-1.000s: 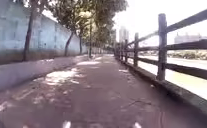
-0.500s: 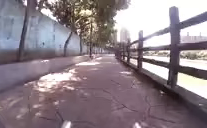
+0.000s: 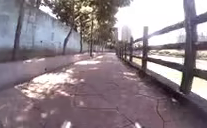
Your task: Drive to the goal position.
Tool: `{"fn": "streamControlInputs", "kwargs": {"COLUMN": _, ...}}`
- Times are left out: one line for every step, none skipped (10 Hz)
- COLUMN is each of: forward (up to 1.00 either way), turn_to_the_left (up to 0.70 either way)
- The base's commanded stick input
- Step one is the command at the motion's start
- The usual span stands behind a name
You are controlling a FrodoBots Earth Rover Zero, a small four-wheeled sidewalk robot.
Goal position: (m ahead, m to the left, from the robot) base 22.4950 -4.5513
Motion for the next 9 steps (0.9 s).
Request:
{"fn": "streamControlInputs", "kwargs": {"forward": 0.7, "turn_to_the_left": 0.0}}
{"fn": "streamControlInputs", "kwargs": {"forward": 0.7, "turn_to_the_left": 0.0}}
{"fn": "streamControlInputs", "kwargs": {"forward": 0.7, "turn_to_the_left": 0.0}}
{"fn": "streamControlInputs", "kwargs": {"forward": 0.7, "turn_to_the_left": 0.0}}
{"fn": "streamControlInputs", "kwargs": {"forward": 0.7, "turn_to_the_left": 0.0}}
{"fn": "streamControlInputs", "kwargs": {"forward": 0.7, "turn_to_the_left": 0.0}}
{"fn": "streamControlInputs", "kwargs": {"forward": 0.7, "turn_to_the_left": 0.0}}
{"fn": "streamControlInputs", "kwargs": {"forward": 0.7, "turn_to_the_left": 0.0}}
{"fn": "streamControlInputs", "kwargs": {"forward": 0.7, "turn_to_the_left": 0.0}}
